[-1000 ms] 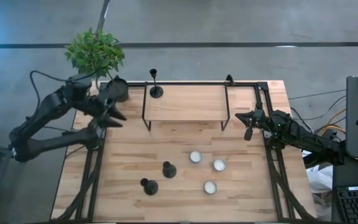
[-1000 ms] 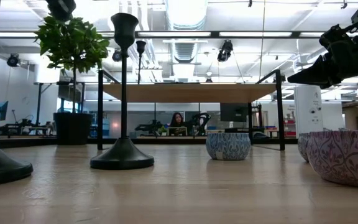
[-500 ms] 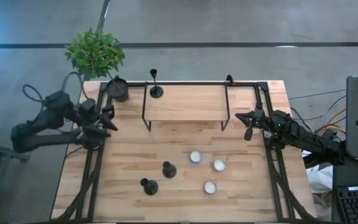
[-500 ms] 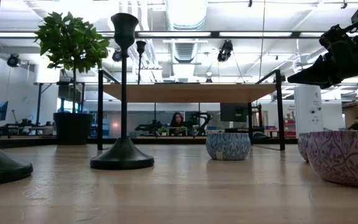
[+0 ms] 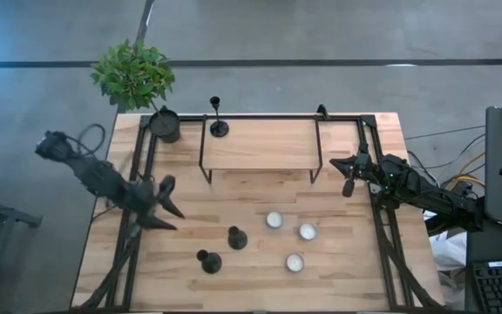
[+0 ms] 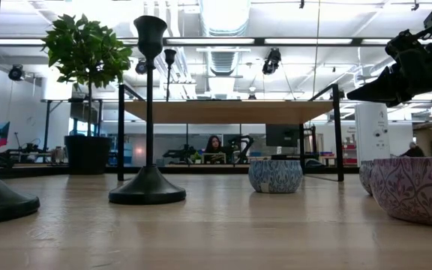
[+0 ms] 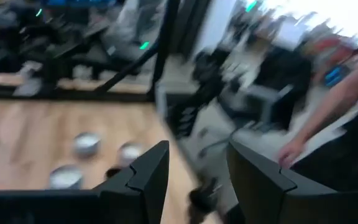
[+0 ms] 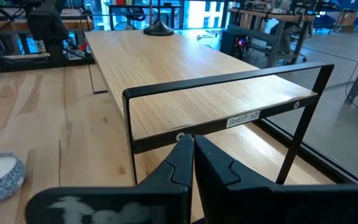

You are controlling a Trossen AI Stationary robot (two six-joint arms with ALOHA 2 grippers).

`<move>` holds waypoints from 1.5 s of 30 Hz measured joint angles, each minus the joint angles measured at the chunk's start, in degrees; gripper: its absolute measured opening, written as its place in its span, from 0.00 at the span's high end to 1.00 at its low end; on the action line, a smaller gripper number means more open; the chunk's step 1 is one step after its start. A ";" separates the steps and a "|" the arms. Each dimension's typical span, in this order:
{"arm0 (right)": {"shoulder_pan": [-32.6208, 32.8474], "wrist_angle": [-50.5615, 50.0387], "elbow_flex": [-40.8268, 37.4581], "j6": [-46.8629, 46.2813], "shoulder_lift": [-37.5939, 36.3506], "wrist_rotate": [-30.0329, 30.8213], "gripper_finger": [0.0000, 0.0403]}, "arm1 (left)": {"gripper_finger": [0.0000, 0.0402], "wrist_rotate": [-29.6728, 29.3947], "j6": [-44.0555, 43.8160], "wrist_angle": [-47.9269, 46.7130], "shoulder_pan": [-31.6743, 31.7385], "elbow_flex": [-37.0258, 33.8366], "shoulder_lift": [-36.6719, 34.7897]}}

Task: Pick & Place candle stick holders
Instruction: Put the left black candle holder on the shelf

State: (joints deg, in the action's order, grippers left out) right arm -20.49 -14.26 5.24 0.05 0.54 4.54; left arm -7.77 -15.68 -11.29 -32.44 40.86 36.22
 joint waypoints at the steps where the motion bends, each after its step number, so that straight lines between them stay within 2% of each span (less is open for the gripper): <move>1: 0.00 0.00 0.02 0.00 0.00 0.00 0.98 | 0.58 -2.23 0.55 -0.96 -1.25 0.00 0.66; 4: -0.02 0.00 0.02 0.00 0.00 0.00 0.98 | 0.58 -5.22 0.59 -3.33 -3.07 -0.05 1.52; 12: -0.02 0.00 0.02 -0.02 0.02 0.00 0.98 | 0.58 -4.92 -0.61 -6.64 -3.09 0.09 1.99; 17: -0.01 0.00 0.01 0.00 0.02 0.00 0.98 | 0.58 0.11 -1.28 -10.79 -3.12 -0.40 4.62; 23: -0.02 0.00 0.02 0.00 0.02 0.00 0.98 | 0.58 7.40 -0.04 -10.22 -3.20 -3.37 9.20; 26: -0.01 -0.01 0.01 -0.01 0.02 0.00 0.98 | 0.58 9.10 1.62 -9.71 -3.20 -4.94 11.25; 30: -0.02 -0.02 0.02 0.00 0.02 0.00 0.98 | 0.58 9.22 4.57 -6.09 -3.20 -7.20 14.08; 40: 0.00 -0.02 -0.01 0.00 0.02 0.00 0.98 | 0.58 9.44 3.79 12.64 -3.20 -13.74 20.49; 45: -0.01 0.00 0.02 0.00 0.02 0.00 0.98 | 0.58 9.23 5.94 14.76 -3.20 -13.94 23.41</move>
State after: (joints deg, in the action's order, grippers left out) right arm -20.50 -14.26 5.26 0.05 0.56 4.54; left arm 1.46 -9.74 3.46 -35.64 26.92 59.62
